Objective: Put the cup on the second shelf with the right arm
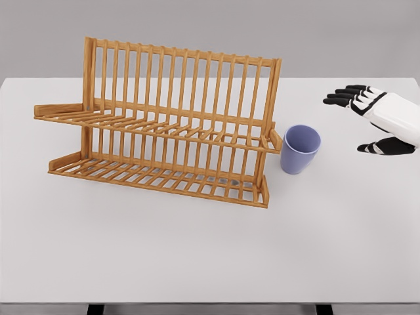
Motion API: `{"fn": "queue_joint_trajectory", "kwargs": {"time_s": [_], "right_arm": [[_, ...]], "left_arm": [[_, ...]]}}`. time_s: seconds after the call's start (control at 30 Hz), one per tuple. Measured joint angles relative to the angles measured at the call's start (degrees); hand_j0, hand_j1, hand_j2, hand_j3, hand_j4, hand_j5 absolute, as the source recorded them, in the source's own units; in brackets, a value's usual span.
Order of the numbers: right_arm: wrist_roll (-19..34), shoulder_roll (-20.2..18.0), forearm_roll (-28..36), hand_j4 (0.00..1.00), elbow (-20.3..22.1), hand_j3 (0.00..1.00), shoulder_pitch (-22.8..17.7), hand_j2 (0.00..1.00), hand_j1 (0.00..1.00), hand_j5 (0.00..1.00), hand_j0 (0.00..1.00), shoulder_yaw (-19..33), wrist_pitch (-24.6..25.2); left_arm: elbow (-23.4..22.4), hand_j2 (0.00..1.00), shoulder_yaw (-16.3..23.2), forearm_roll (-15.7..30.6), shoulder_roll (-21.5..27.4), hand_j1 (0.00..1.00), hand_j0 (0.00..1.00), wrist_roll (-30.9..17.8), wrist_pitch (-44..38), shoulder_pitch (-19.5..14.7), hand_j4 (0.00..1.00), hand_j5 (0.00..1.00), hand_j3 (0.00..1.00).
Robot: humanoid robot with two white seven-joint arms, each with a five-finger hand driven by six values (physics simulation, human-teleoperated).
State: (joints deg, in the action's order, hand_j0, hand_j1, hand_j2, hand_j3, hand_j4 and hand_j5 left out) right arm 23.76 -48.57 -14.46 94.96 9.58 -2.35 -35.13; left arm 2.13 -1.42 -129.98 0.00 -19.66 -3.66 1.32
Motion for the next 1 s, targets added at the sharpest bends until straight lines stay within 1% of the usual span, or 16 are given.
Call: {"fn": "queue_joint_trajectory", "kwargs": {"time_s": [0.17, 0.27, 0.33, 0.4, 0.57, 0.73, 0.87, 0.93, 1.0], "right_arm": [[0.0, 0.3, -0.2, 1.0, 0.0, 1.0, -0.6, 1.0, 1.0, 1.0, 1.0, 0.5, 0.0], [0.8, 1.4, 0.4, 1.0, -0.3, 1.0, -0.9, 1.0, 1.0, 1.0, 1.0, 1.5, 0.0], [2.1, 2.0, 3.8, 1.0, -1.5, 1.0, -1.3, 1.0, 1.0, 1.0, 1.0, 1.7, 0.0], [4.8, 2.3, 8.6, 1.0, -2.8, 1.0, -1.8, 1.0, 1.0, 1.0, 1.0, 1.8, 0.0], [8.1, 2.4, 18.4, 1.0, -3.9, 1.0, -3.2, 1.0, 1.0, 1.0, 1.0, 1.6, 0.0], [10.6, 2.3, 23.9, 1.0, -4.4, 1.0, -2.7, 1.0, 1.0, 1.0, 1.0, 0.1, 0.0], [11.1, 2.1, 29.3, 1.0, -6.3, 1.0, -2.7, 1.0, 1.0, 1.0, 1.0, -0.8, 0.1], [11.2, 2.0, 33.0, 1.0, -7.4, 1.0, -2.1, 1.0, 1.0, 1.0, 1.0, -2.0, 1.9], [11.2, 2.1, 35.7, 1.0, -8.1, 1.0, -1.9, 1.0, 1.0, 1.0, 1.0, -2.9, 5.0]], "left_arm": [[0.0, 1.0, 0.0, 0.0, 0.0, 1.0, 1.0, 0.0, 0.0, 0.0, 1.0, 1.0, 1.0], [0.0, 1.0, 0.0, 0.0, 0.0, 1.0, 1.0, 0.0, 0.0, 0.0, 1.0, 1.0, 1.0], [0.0, 1.0, 0.0, 0.0, 0.0, 1.0, 1.0, 0.0, 0.0, 0.0, 1.0, 1.0, 1.0], [0.0, 1.0, 0.0, 0.0, 0.0, 1.0, 1.0, 0.0, 0.0, 0.0, 1.0, 1.0, 1.0], [0.0, 1.0, 0.0, 0.0, 0.0, 1.0, 1.0, 0.0, 0.0, 0.0, 1.0, 1.0, 1.0], [0.0, 1.0, 0.0, 0.0, 0.0, 1.0, 1.0, 0.0, 0.0, 0.0, 1.0, 1.0, 1.0], [0.0, 1.0, 0.0, 0.0, 0.0, 1.0, 1.0, 0.0, 0.0, 0.0, 1.0, 1.0, 1.0], [0.0, 1.0, 0.0, 0.0, 0.0, 1.0, 1.0, 0.0, 0.0, 0.0, 1.0, 1.0, 1.0], [0.0, 1.0, 0.0, 0.0, 0.0, 1.0, 1.0, 0.0, 0.0, 0.0, 1.0, 1.0, 1.0]]}}
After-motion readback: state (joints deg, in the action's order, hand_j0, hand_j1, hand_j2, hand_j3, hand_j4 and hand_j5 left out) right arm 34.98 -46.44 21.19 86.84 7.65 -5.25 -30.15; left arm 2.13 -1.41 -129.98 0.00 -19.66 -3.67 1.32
